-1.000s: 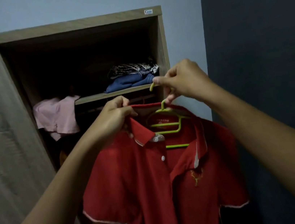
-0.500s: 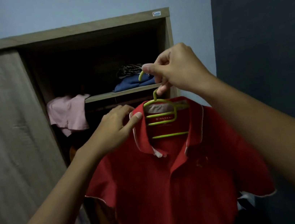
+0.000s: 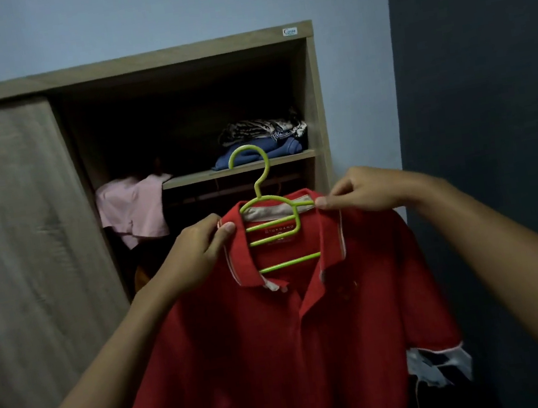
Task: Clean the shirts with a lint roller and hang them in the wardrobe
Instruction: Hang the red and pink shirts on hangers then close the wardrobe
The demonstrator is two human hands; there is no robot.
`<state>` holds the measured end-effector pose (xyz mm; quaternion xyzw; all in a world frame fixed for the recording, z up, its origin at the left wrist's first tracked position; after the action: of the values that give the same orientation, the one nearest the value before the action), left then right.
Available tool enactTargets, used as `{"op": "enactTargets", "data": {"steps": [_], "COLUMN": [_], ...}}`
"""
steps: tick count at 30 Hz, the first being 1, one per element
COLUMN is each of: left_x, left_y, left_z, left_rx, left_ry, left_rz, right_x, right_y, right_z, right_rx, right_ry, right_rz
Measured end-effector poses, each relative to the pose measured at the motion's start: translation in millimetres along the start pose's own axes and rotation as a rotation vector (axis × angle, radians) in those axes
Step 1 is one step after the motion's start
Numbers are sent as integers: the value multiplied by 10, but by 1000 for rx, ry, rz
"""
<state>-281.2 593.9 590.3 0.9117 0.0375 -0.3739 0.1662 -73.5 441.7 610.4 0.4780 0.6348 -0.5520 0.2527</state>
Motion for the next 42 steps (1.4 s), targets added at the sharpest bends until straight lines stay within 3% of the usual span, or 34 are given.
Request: {"op": "enactTargets", "data": {"steps": [4, 7, 11, 15, 20, 25, 29, 36, 42], "left_x": [188, 258, 469, 703, 962, 1125, 1208, 1436, 1511], "left_y": [-276, -543, -1027, -1547, -2183, -2725, -3095, -3403, -3308], "left_z": [21, -9, -65, -124, -301, -536, -670, -966, -1072], "left_rx": [-45, -83, -196, -292, -392, -456, -534, -515, -372], "left_ry": [31, 100, 62, 24, -11, -28, -35, -113, -150], "left_rz": [86, 54, -3, -12, -22, -98, -209, -270, -338], "right_x": [129, 276, 594, 968, 1358, 1774, 1948, 1924, 1927], "right_y": [41, 80, 341, 733, 995, 1012, 986, 1081, 1147], "right_z": [-66, -268, -595, -943, -1578, -2124, -2572, -3206, -3512], "right_rx": [18, 57, 142, 263, 366, 422, 385, 376, 395], "right_ry": [-124, -141, -202, -225, -81, 15, 114, 358, 421], "right_rz": [-157, -66, 99, 66, -41, -512, -599, -517, -420]}}
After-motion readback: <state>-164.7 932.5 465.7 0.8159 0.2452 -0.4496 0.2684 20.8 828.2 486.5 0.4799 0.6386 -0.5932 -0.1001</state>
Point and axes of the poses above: each hand's wrist, its own z-axis away from the middle knuckle, its own x-axis out of the palm, y = z × x, the point moved 10 cm from there along -z, towards the middle knuckle
